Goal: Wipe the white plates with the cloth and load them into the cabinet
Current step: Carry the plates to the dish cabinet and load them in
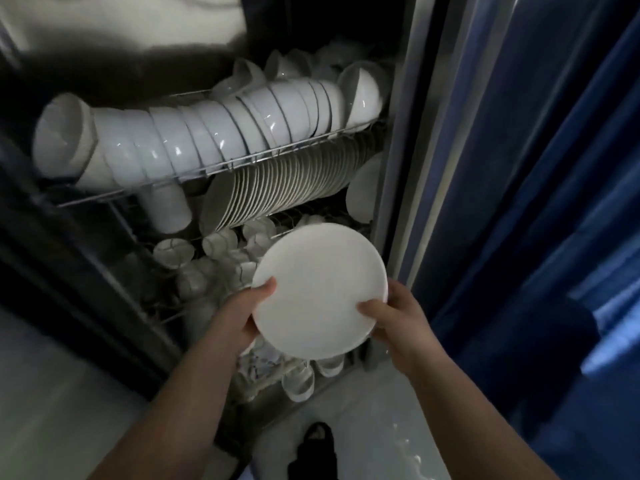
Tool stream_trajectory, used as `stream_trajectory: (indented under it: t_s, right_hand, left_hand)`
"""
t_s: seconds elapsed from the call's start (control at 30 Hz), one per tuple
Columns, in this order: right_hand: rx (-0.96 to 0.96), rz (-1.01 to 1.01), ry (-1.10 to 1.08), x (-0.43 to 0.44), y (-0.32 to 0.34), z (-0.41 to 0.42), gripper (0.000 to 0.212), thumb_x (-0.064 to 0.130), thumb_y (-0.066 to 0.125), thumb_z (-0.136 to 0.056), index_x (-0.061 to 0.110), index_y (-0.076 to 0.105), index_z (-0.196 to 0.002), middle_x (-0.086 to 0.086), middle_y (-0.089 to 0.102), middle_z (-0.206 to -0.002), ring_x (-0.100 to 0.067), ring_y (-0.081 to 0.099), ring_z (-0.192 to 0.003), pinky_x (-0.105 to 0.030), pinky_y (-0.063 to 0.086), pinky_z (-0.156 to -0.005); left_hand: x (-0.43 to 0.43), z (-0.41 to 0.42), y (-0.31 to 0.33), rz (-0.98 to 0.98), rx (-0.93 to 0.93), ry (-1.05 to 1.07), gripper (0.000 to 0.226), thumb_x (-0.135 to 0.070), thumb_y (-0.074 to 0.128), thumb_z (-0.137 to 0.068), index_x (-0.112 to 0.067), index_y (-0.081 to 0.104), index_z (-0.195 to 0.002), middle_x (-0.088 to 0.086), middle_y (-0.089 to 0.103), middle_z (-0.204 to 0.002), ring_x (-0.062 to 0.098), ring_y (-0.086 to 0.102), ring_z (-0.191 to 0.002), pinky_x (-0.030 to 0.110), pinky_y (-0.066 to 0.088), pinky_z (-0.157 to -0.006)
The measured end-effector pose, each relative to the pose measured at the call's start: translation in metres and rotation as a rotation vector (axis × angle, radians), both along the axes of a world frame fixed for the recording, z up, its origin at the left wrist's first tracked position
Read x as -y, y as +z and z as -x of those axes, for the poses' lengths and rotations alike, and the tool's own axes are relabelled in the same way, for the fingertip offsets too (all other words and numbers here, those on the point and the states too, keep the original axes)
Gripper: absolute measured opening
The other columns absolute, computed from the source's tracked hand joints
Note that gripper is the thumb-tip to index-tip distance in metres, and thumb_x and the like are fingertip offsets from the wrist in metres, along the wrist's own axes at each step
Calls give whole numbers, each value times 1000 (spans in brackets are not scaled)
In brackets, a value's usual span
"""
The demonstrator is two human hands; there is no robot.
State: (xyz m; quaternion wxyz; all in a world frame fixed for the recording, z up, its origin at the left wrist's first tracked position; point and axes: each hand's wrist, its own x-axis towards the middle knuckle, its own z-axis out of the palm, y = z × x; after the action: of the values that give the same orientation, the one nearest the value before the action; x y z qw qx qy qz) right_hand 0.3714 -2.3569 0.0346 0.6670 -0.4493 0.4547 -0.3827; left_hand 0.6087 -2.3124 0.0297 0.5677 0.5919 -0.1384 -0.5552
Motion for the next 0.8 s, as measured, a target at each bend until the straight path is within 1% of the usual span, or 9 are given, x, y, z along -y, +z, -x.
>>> stream_trajectory:
  t_s: [0.07, 0.2, 0.3, 0.43, 0.5, 0.57, 0.67, 0.73, 0.8]
  right_hand:
    - [-27, 48, -37, 30, -7, -21, 66, 22, 77, -60, 32, 56, -122, 7, 69, -108, -21, 67, -99, -46, 61, -74]
    - [-40, 196, -108, 97, -9, -61, 67, 11, 78, -70, 36, 52, -126, 11, 65, -113, -10, 66, -98, -38, 61, -74]
    - [-81, 316, -140, 143, -6, -85, 68, 8, 77, -71, 39, 50, -125, 16, 64, -111, -4, 63, -101, -30, 59, -77]
    - [-164, 380, -208, 188, -12, -104, 75, 8, 77, -69, 28, 45, -134, 8, 61, -121, -7, 61, -109, -39, 55, -90]
    - [-195, 391, -230, 200, -17, -108, 78, 12, 77, -68, 30, 44, -136, 12, 58, -124, -5, 59, -111, -39, 55, -92]
    - [-241, 415, -256, 208, -23, -110, 81, 18, 77, -67, 30, 42, -138, 12, 55, -128, -5, 55, -116, -39, 53, -95]
    - [-292, 407, -290, 216, -32, -109, 87, 25, 76, -68, 25, 36, -145, 4, 49, -136, -12, 51, -124, -44, 48, -100]
    - [-319, 424, -303, 220, -37, -109, 87, 29, 76, -69, 25, 34, -146, 5, 48, -136, -12, 50, -125, -44, 48, -101]
    - [-359, 440, -308, 223, -40, -111, 89, 36, 74, -69, 28, 31, -147, 8, 44, -136, -10, 48, -126, -43, 47, -102]
  left_hand:
    - [39, -19, -13, 4, -10, 2, 38, -28, 62, -94, -6, 60, -124, 18, 66, -120, 36, 60, -111, 54, 46, -97]
    - [127, -55, -25, -4, -42, -15, 35, -29, 54, -98, -3, 60, -120, 23, 62, -124, 38, 60, -109, 54, 44, -98]
    - [188, -78, -31, 6, -100, -80, 41, -27, 46, -101, -1, 53, -131, 25, 57, -132, 39, 55, -118, 55, 41, -101]
    - [247, -89, -39, 21, -137, -169, 40, -27, 41, -102, -4, 51, -133, 20, 57, -133, 34, 61, -110, 50, 46, -90]
    - [266, -93, -48, 17, -143, -186, 41, -26, 42, -101, -4, 50, -135, 20, 56, -135, 35, 55, -119, 50, 41, -99]
    - [283, -95, -57, 4, -126, -200, 34, -25, 45, -99, -6, 59, -122, 17, 63, -125, 33, 57, -115, 50, 39, -104]
    - [304, -91, -64, 4, -111, -223, 24, -22, 45, -99, -10, 64, -108, 10, 72, -104, 31, 56, -113, 46, 43, -98]
    - [314, -89, -66, 12, -111, -241, 25, -22, 43, -100, -11, 64, -107, 9, 72, -102, 31, 57, -111, 49, 41, -102]
    - [320, -86, -65, 33, -86, -284, 27, -27, 44, -97, -13, 63, -110, 9, 70, -109, 31, 58, -111, 53, 39, -103]
